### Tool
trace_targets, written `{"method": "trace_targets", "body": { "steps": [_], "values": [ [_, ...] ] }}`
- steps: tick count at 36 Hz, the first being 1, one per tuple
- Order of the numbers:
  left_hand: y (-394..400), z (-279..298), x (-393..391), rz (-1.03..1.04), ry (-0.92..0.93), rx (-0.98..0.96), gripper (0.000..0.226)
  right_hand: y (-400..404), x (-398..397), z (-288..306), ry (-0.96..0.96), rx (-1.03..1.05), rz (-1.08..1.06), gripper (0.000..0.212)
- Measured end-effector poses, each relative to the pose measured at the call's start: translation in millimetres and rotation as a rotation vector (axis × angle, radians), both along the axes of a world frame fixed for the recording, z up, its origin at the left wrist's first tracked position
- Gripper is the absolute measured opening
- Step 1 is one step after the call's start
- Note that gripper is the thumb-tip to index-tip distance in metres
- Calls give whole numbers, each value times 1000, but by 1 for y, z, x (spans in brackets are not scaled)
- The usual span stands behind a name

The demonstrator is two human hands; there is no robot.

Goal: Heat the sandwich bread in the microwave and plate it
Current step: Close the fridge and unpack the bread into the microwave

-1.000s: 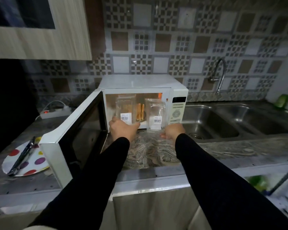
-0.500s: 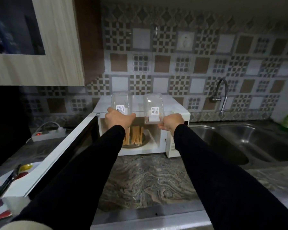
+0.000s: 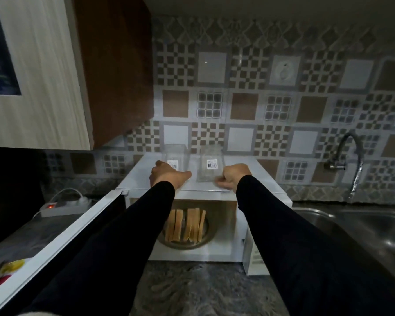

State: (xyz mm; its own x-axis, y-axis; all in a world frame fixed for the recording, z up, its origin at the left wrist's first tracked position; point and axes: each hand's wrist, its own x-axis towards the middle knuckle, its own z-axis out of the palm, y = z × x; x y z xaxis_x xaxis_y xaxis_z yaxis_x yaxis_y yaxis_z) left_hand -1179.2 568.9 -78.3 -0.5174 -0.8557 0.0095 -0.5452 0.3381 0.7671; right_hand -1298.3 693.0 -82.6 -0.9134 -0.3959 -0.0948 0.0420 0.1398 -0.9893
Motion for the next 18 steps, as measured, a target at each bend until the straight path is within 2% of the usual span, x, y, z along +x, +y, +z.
{"method": "trace_targets", "body": {
  "steps": [3,8,18],
  "values": [
    [-7,-2,-11,10,-9,-25,98,-7,-10,-2,-13,-5,16,18],
    [-13,-3,-22,16,-61,-77,97,-20,-28,-6,-122,-38,-74,8],
    [-16,-6,-33,26,-125,-113,95,-24,-36,-8,-136,0,-82,8]
  ]
}}
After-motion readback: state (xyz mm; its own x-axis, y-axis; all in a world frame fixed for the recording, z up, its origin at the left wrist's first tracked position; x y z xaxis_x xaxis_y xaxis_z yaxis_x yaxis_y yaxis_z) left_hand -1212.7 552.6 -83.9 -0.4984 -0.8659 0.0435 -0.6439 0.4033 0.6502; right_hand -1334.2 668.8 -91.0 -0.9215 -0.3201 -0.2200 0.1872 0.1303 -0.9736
